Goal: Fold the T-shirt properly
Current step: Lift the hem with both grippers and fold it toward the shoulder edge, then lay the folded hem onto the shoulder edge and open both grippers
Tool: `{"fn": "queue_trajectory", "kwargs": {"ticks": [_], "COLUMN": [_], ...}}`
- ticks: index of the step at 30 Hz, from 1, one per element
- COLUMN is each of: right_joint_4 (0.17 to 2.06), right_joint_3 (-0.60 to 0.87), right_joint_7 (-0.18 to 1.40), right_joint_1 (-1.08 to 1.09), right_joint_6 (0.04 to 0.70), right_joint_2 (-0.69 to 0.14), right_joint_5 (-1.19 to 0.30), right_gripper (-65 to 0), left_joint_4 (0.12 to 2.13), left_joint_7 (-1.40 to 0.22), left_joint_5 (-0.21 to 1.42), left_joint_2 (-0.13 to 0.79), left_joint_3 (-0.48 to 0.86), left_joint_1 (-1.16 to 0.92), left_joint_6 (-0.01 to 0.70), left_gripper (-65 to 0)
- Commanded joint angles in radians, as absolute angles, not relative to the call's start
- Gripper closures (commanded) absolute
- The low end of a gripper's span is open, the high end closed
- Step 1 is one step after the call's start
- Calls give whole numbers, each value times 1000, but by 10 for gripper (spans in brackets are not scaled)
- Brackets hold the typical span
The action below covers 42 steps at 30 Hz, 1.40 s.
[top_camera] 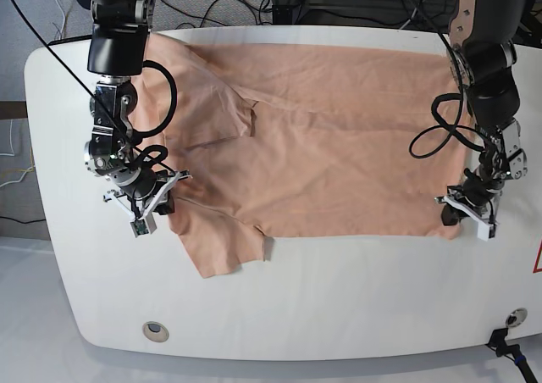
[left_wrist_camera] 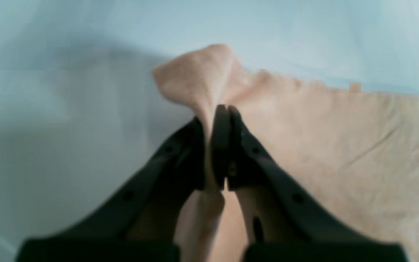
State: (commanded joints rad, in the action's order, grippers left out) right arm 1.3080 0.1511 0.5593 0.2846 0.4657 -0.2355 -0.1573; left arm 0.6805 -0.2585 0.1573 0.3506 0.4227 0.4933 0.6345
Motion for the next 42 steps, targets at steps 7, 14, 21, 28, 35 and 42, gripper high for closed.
{"fn": "queue_trajectory", "kwargs": {"ticks": [7,14,21,28,35,42], "right_joint_4": [1319,1402,1615,1825,1945,1960], "right_joint_3": [151,153,153,160,186,186], "right_joint_7": [559,573,704,812,903,903], "right_joint_1": [285,274,191,47,-76,-202], "right_joint_6": [466,466,466,466,466,466], "right_joint_2": [-236,-232,-234,-234,-242,-243], "right_joint_5": [-157,-157,-157,-157,-157,-157], "right_gripper": [0,0,0,0,0,0], "left_joint_4": [855,1053,1211,1342,1466,1527], "left_joint_7": [-297,-351,-358,-358,-358,-358], "left_joint_5": [157,157,157,157,157,157], "left_joint_2": [355,349,349,351,355,355], "left_joint_3": [424,424,426,426,432,504], "left_joint_1": [417,325,226,111,-28,-147], "left_joint_6": [634,634,634,634,634,634], "left_gripper": [0,0,0,0,0,0]}}
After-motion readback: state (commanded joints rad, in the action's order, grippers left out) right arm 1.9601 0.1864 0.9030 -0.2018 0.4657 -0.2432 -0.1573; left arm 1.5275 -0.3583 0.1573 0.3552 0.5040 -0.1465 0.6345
